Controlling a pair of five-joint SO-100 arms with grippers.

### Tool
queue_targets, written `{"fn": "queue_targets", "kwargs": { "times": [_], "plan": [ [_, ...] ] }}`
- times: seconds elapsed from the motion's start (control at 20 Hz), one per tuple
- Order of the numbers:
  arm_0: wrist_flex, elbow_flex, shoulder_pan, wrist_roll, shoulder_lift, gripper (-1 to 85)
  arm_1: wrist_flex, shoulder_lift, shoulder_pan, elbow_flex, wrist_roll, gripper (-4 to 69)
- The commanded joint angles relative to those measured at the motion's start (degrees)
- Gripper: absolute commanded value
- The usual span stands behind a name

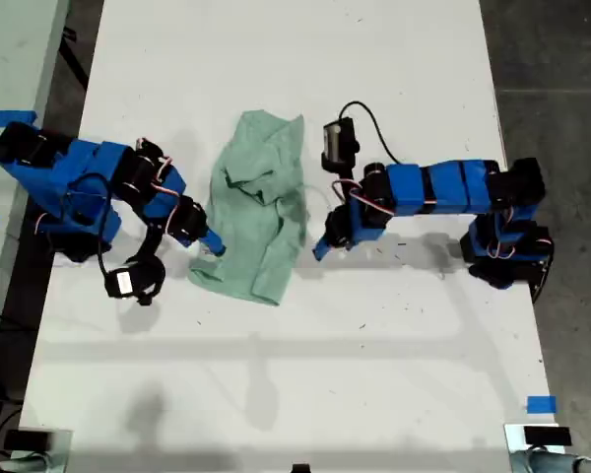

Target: Fold tshirt

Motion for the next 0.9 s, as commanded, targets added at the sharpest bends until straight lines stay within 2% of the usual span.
{"fn": "queue_targets", "kwargs": {
  "times": [0.0, 0.1, 0.25, 0.45, 0.75, 0.85],
  "plan": [
    [-0.09, 8.53, -0.26, -3.43, 11.60, 22.6, 0.70, 1.05, -2.55, -10.11, 2.90, 27.3],
    [-2.99, 13.36, -0.70, -3.78, 14.06, 23.0, -0.97, -3.87, -3.87, -16.08, 4.04, 28.8],
    [-11.95, 20.21, -1.58, -2.64, 15.47, 22.9, -3.78, -13.01, -5.27, -25.14, 5.01, 28.5],
    [-18.90, 28.74, -2.99, -1.14, 15.21, 23.1, -11.60, -19.60, -6.42, -27.86, 5.71, 27.5],
    [-28.30, 40.08, -4.04, 1.14, 13.97, 23.5, -17.05, -27.95, -6.86, -32.52, 5.27, 26.9],
    [-29.44, 39.46, -4.39, 2.90, 9.40, 23.4, -18.28, -30.23, -6.59, -32.61, 4.92, 26.2]
  ]
}}
